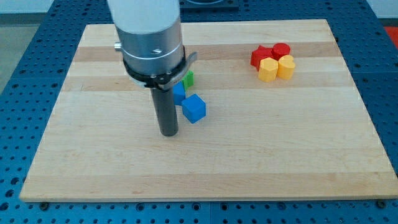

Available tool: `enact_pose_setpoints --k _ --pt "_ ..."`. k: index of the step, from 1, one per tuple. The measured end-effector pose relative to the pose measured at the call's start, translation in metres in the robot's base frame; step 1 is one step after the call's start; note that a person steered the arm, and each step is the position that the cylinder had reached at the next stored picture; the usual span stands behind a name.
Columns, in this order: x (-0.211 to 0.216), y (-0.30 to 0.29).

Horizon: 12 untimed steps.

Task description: Push blue triangle between green star and blue cube

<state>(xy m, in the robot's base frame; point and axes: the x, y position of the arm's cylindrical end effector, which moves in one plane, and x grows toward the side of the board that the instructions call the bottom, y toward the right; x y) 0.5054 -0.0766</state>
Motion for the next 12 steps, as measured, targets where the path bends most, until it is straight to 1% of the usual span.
enact_pose_setpoints --k 1,4,8,9,12 --pt "-0.007 -0.014" --pt "-0.035 -0.018" --pt "-0.051 -0.018" --pt "-0.052 -0.027" --pt "-0.074 -0.034"
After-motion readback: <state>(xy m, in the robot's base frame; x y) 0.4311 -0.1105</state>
